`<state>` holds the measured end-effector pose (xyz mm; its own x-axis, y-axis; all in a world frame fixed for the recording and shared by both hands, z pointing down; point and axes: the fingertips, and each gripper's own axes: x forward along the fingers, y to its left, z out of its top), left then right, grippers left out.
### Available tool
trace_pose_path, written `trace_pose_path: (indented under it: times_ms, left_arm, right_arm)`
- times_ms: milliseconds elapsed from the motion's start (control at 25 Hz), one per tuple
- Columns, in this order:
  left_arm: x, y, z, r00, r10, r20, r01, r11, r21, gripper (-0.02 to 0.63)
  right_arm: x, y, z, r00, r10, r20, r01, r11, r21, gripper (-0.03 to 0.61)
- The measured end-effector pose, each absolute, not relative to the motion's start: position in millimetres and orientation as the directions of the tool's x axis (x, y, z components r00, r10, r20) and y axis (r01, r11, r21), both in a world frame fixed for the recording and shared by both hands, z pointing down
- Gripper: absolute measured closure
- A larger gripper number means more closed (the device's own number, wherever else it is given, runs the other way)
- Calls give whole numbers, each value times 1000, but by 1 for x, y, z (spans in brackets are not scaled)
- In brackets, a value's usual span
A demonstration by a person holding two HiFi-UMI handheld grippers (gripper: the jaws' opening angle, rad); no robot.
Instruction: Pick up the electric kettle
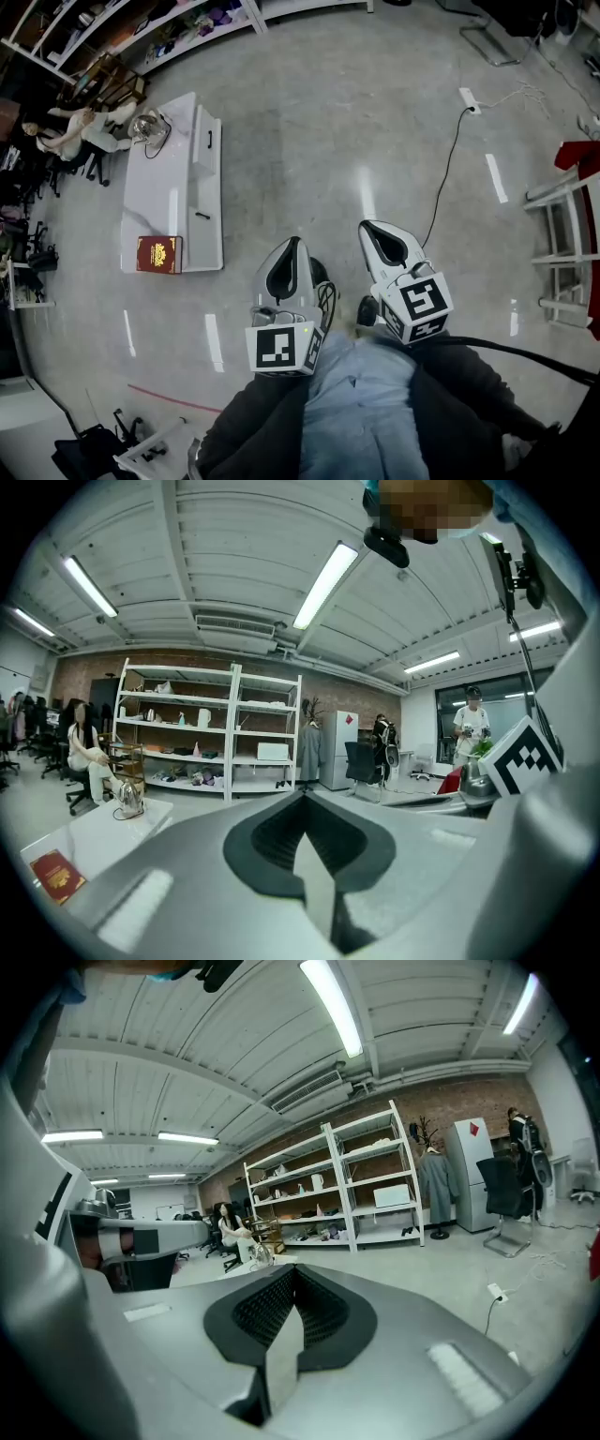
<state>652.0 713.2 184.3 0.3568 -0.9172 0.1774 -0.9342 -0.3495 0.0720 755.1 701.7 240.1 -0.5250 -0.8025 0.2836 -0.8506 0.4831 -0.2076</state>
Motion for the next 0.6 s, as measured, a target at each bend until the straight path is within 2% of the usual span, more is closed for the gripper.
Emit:
trace_pose_path:
  times_ms: [600]
  left_arm:
    - [575, 559, 177, 390, -908, 152, -919, -373, 126, 612]
  right_arm:
    - [667, 556, 227, -560, -781, 278, -829, 527, -187, 551]
